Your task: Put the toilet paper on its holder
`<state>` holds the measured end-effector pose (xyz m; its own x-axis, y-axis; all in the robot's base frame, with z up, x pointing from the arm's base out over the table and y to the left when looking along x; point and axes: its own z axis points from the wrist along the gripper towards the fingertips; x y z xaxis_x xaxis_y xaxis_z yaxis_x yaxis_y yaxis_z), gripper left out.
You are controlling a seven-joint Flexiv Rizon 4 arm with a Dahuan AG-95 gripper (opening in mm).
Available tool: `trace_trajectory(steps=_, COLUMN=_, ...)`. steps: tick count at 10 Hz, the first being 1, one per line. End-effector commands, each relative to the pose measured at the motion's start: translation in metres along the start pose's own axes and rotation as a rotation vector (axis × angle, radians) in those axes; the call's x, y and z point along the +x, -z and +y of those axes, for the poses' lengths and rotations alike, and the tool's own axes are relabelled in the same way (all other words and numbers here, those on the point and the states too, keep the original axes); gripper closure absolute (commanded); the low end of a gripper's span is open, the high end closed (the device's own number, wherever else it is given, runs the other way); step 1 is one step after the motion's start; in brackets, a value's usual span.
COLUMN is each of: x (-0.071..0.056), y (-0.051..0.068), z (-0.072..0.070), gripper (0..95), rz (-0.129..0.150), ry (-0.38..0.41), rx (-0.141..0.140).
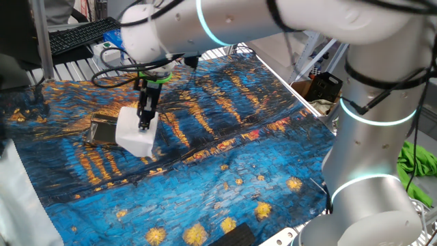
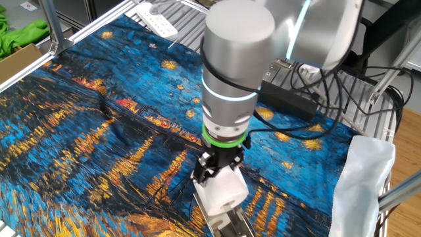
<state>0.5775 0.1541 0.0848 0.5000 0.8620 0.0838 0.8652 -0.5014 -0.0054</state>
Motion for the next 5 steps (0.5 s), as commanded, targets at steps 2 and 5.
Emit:
trace_trajectory(steps=2, x=0.011, y=0.001, z=-0.001, gripper=95.0, rz=0.012, ry=-0.015, rx=0.013)
trace_trajectory(steps=5, x=0.028, y=-0.005, z=-0.002, gripper=95.0, rz=0.005, ry=-0.037, rx=0.006)
